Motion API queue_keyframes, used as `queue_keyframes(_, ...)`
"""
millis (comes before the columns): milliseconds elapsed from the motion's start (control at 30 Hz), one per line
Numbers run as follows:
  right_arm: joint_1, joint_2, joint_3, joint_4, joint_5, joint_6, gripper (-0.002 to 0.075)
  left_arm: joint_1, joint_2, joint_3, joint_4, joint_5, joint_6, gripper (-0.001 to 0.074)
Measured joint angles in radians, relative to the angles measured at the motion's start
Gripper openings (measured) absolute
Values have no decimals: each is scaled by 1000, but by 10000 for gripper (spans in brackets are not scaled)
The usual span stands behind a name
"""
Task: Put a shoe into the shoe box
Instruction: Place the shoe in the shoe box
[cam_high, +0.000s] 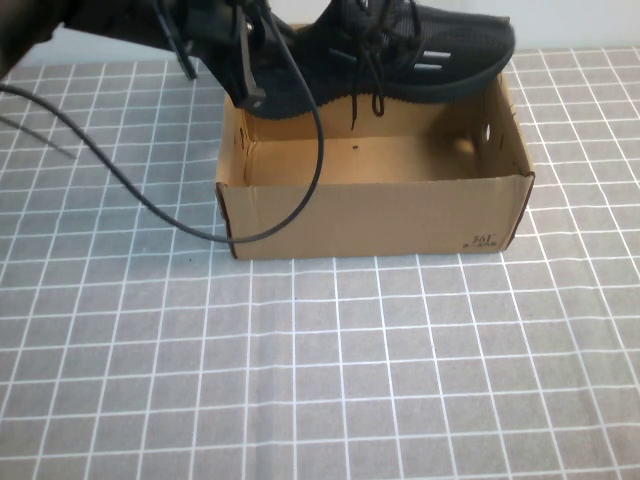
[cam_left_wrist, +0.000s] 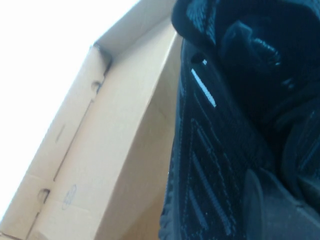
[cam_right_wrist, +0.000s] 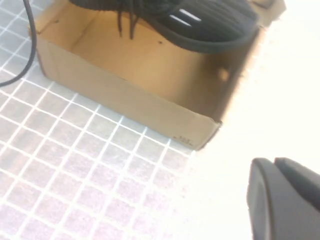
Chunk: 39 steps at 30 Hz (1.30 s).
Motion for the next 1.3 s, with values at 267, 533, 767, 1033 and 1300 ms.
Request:
queue_keyframes(267,0,-64,61,-28,0,47,-16,1,144,-134,25,2,-27,21)
queue_keyframes(533,0,-66,67,-30,0,55,-16,1,230,-212,39,-5,-27,21)
queue_keyframes(767,0,-66,67,-30,0,55,-16,-1,278,-215,50,-21,-16,21)
queue_keyframes(1033,0,-66,67,-21,0,55,-16,-25,310,-215,52,-44,21,21)
queue_keyframes(1300,0,-66,67,-18,0,55,-16,-27,349,-215,48,-99,49,21)
